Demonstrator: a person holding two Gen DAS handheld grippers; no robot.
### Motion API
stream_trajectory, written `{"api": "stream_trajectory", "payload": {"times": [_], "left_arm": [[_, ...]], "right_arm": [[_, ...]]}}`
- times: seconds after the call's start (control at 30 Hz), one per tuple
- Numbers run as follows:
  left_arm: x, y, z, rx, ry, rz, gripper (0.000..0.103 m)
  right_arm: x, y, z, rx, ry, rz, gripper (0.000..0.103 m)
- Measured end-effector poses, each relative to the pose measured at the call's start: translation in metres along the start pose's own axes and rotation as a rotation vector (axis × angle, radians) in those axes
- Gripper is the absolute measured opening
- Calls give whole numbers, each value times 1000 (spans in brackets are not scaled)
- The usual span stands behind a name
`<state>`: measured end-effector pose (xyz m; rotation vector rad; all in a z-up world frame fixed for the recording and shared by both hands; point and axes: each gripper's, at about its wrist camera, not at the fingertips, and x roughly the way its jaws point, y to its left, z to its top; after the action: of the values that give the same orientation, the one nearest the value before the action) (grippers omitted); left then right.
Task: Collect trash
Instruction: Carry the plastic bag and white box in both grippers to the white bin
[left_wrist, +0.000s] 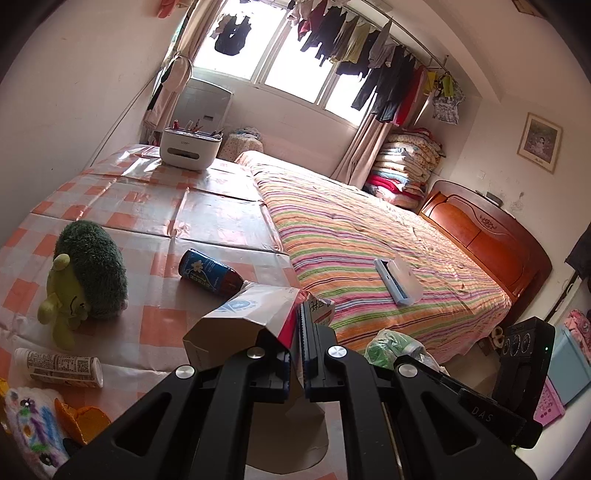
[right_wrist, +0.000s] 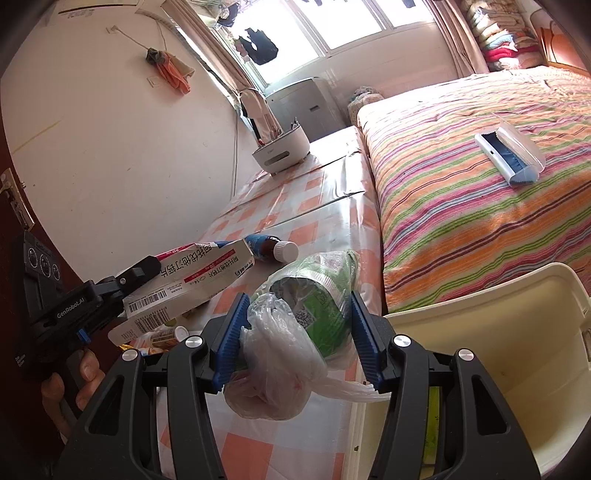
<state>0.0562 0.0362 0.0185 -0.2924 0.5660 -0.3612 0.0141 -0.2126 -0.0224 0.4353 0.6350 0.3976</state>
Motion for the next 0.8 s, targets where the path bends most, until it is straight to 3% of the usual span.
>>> {"api": "stream_trajectory", "payload": {"times": [0.63, 0.8], "left_arm": [[20, -57, -24, 79, 73, -105, 4], [23, -70, -29, 97, 89, -122, 4]], "right_arm": [[-48, -43, -5, 46, -127, -205, 58], [-57, -51, -8, 63, -148, -229, 67]]}}
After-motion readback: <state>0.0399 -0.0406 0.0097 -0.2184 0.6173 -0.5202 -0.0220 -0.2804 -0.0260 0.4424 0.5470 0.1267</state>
